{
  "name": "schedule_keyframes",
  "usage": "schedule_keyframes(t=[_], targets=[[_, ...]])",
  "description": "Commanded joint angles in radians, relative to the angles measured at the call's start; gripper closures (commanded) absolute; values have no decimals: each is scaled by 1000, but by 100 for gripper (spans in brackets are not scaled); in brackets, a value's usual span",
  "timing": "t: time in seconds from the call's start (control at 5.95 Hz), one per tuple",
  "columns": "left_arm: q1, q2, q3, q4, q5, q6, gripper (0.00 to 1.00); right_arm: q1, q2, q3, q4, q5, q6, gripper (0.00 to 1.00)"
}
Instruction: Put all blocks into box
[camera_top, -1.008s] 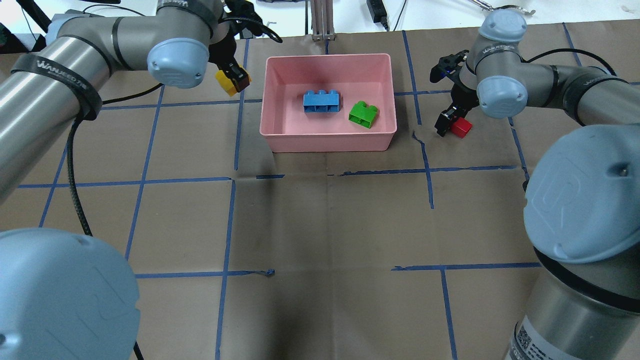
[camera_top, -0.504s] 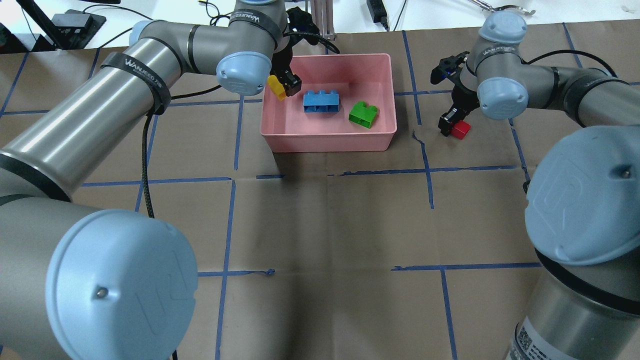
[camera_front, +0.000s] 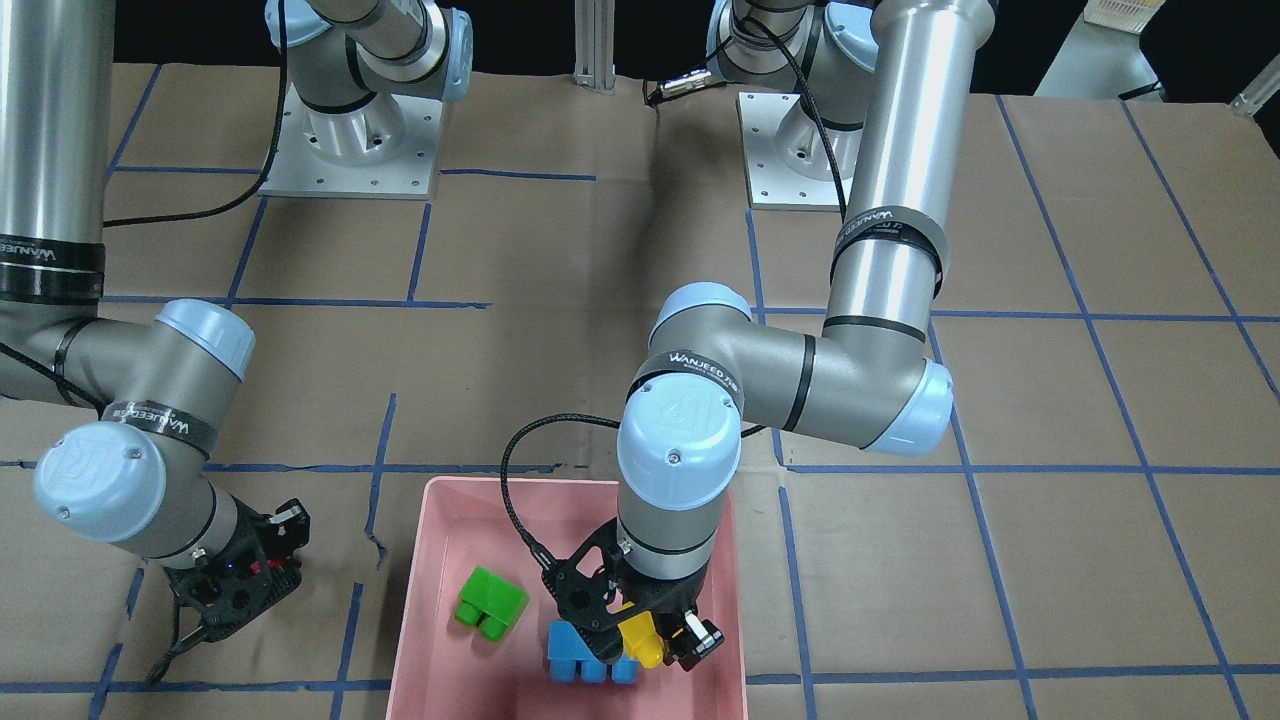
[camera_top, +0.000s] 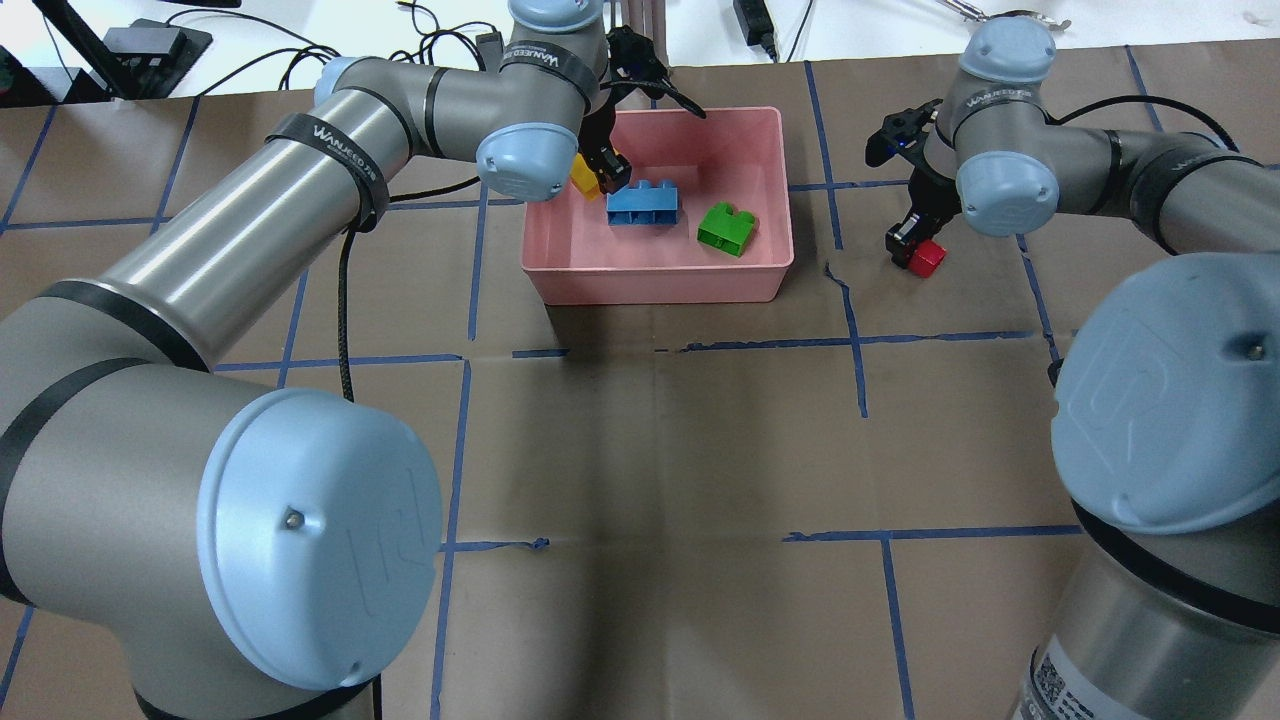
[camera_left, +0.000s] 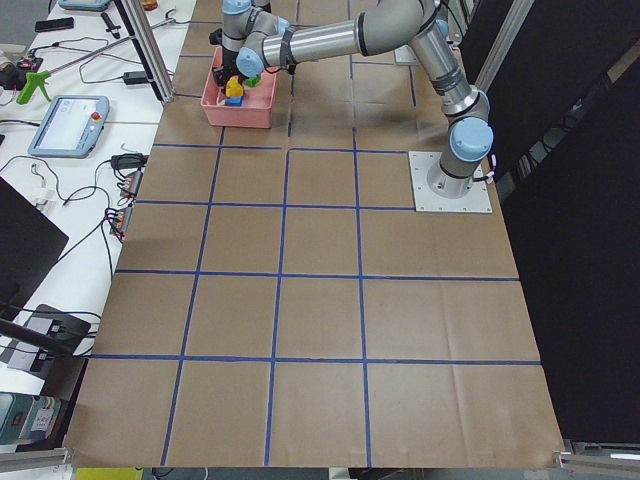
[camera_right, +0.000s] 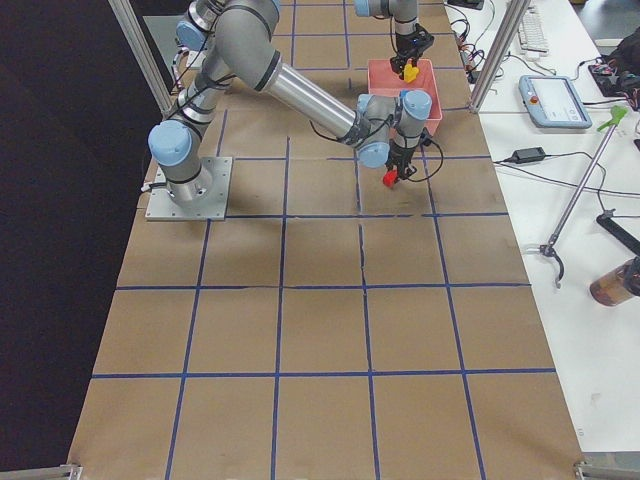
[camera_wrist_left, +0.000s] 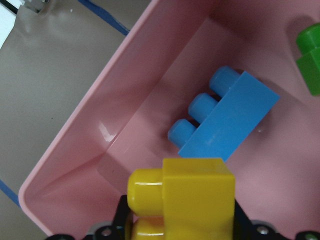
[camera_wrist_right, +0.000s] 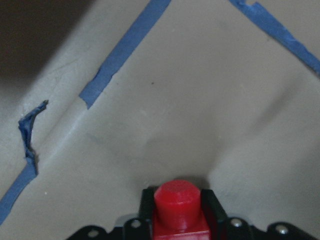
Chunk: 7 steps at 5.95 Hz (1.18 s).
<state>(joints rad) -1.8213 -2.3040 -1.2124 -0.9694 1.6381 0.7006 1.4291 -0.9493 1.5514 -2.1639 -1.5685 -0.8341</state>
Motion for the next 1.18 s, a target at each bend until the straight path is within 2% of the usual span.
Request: schedule_keyframes(t=[0.0,0.17,0.34,0.67,0.84,1.01], targets=[[-12,-3,-7,8,0,-1,1,1,-47,-25,5,2,39,84],[-12,18,-7,0,3,0,1,1,-54,-112,95,4,59,85],[16,70,-24,-18,5,0,1,1,-55,-225,240,4,100,85],[153,255,-100,-212,8,-4,1,13,-51,-444,506,19,281,86],[196,323,-128,-279,11,-101,1,52,-51,-485,539,33,416,86],[204,378,-162,-349,11,-347,1,139,-36,-499,530,35,590,86]])
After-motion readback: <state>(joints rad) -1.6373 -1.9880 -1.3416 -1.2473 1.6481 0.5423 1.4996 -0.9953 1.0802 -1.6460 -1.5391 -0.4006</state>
